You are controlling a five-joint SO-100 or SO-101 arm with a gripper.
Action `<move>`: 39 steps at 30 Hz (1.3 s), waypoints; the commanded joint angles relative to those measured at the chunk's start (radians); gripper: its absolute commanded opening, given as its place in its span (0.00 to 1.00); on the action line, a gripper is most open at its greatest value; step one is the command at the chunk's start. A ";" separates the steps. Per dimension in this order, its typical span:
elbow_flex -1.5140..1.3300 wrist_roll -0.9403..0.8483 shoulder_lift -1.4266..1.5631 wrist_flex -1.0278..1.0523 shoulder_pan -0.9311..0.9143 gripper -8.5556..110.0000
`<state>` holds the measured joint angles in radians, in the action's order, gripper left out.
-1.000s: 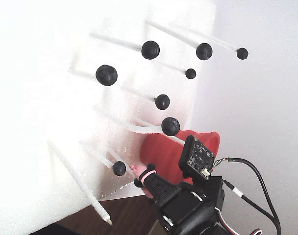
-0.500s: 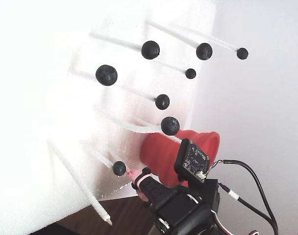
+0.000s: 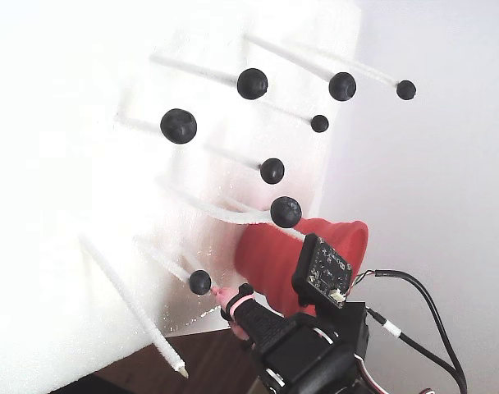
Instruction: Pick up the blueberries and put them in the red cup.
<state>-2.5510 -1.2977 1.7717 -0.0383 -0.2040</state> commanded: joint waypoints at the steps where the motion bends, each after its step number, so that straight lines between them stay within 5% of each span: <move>1: 0.002 0.012 0.104 0.018 0.000 0.16; 39: 0.112 -0.083 0.364 0.288 -0.166 0.16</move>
<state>-2.5219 -1.3698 2.0509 0.2393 -0.3160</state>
